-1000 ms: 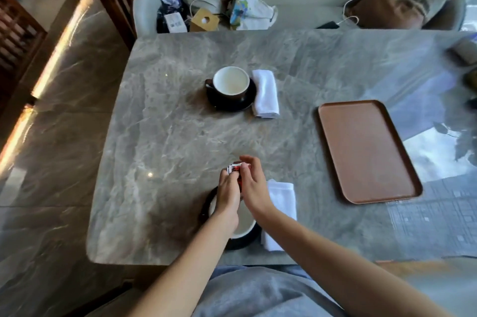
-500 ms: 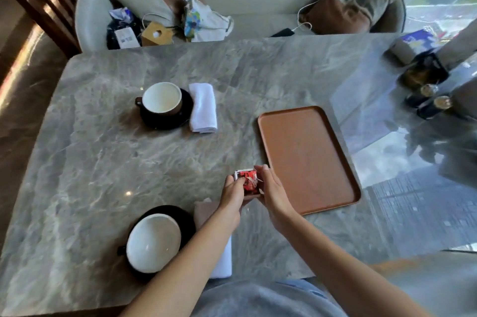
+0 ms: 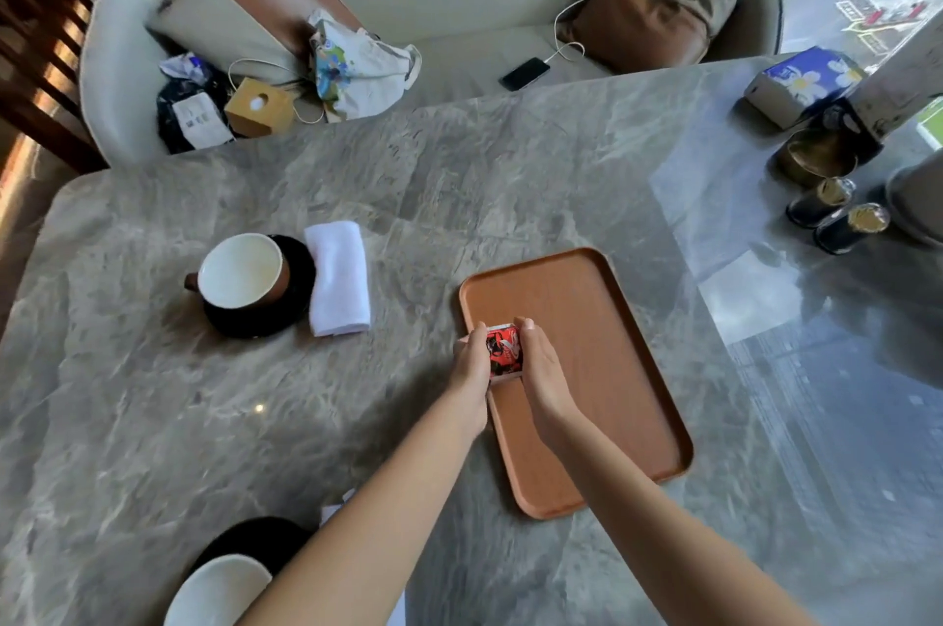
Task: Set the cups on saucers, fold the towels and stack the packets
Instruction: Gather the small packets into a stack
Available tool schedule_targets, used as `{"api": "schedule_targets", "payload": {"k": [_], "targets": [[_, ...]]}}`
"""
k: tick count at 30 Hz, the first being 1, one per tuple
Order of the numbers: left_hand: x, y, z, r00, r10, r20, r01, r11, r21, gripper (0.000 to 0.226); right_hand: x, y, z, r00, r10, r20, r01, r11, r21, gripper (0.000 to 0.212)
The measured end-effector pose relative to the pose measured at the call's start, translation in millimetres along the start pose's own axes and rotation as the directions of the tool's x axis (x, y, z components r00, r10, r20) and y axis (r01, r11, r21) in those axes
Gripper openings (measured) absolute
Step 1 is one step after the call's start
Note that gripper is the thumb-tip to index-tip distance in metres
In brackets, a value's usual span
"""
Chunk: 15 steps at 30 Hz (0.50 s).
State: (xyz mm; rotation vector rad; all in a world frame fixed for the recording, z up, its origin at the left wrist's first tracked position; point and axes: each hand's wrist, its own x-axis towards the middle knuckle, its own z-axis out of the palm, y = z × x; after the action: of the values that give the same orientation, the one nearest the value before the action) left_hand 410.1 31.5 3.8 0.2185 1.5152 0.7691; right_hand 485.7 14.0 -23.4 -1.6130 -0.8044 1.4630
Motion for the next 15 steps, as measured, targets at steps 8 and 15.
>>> {"api": "schedule_targets", "payload": {"k": [8, 15], "targets": [[37, 30, 18, 0.999, -0.002, -0.04, 0.002, 1.0, 0.001, 0.055, 47, -12, 8, 0.999, -0.027, -0.021, 0.025, 0.994, -0.107, 0.044], [51, 40, 13, 0.999, 0.046, -0.007, -0.046, 0.999, 0.025, 0.042, 67, -16, 16, 0.999, -0.046, -0.01, 0.043, 0.983, -0.18, 0.043]]}}
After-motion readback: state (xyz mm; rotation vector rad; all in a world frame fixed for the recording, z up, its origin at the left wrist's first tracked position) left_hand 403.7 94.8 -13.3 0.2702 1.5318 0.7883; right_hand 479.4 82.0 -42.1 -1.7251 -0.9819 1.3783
